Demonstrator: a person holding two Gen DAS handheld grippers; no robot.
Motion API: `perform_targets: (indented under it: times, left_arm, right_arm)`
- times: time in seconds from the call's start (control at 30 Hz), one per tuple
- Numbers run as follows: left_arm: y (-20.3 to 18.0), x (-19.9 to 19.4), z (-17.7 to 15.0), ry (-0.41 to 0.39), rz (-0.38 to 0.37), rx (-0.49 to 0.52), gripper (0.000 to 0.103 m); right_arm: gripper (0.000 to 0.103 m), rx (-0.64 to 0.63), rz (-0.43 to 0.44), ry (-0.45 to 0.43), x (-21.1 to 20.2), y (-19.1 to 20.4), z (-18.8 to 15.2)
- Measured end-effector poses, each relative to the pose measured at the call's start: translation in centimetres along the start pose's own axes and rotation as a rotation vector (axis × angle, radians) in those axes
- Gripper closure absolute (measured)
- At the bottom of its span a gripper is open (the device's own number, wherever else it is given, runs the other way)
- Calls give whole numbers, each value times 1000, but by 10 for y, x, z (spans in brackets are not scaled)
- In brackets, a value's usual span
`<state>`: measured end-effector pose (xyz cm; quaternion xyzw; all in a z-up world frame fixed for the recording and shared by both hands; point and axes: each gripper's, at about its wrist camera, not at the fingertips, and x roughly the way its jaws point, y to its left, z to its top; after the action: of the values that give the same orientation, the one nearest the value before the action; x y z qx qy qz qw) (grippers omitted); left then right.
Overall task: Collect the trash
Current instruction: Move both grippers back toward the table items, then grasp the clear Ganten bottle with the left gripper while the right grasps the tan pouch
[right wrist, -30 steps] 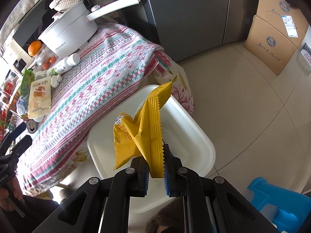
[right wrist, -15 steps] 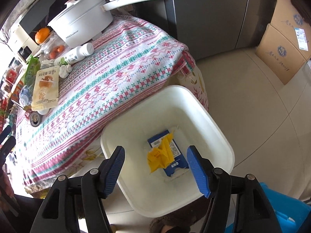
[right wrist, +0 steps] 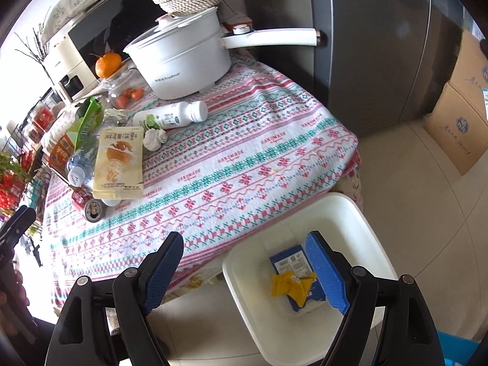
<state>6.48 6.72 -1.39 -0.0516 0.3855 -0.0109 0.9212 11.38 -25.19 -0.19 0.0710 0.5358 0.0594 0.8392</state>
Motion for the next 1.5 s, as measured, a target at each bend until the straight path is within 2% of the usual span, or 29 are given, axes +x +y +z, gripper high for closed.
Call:
perform_targets:
  times: [0.1, 0.2, 0.37, 0.57, 0.7, 0.9, 0.97, 1.0, 1.07, 1.2, 1.37, 1.5]
  left_arm:
    - [10, 6, 2, -2, 21, -10, 1]
    - [13, 20, 7, 61, 26, -17, 1]
    - [25, 40, 29, 98, 9, -135, 1]
    - [39, 91, 46, 214, -59, -289, 20]
    - [41, 113, 53, 248, -92, -349, 21]
    - [43, 144, 56, 287, -91, -403, 21]
    - [44, 152, 57, 296, -104, -428, 24]
    - [44, 153, 56, 296, -131, -442, 35]
    - [41, 153, 56, 298, -134, -445, 36]
    - [29, 142, 56, 284, -136, -380, 37]
    - [27, 103, 54, 221, -160, -324, 39]
    - [35, 71, 45, 182, -180, -311, 39]
  right_arm:
    - [19, -12, 6, 10, 6, 15, 6]
    - [19, -20, 15, 23, 15, 29, 12]
    - [19, -32, 37, 33, 25, 50, 22]
    - [19, -39, 61, 46, 34, 69, 30]
    - [19, -37, 71, 48, 39, 77, 36]
    - [19, -36, 79, 62, 47, 84, 40]
    - [19, -42, 76, 66, 49, 86, 40]
    - [19, -45, 73, 68, 50, 87, 40]
    - [19, -45, 66, 71, 52, 87, 40]
    - [19, -38, 55, 83, 57, 84, 40]
    - [19, -24, 43, 97, 65, 83, 42]
    - [19, -10, 66, 94, 71, 91, 45]
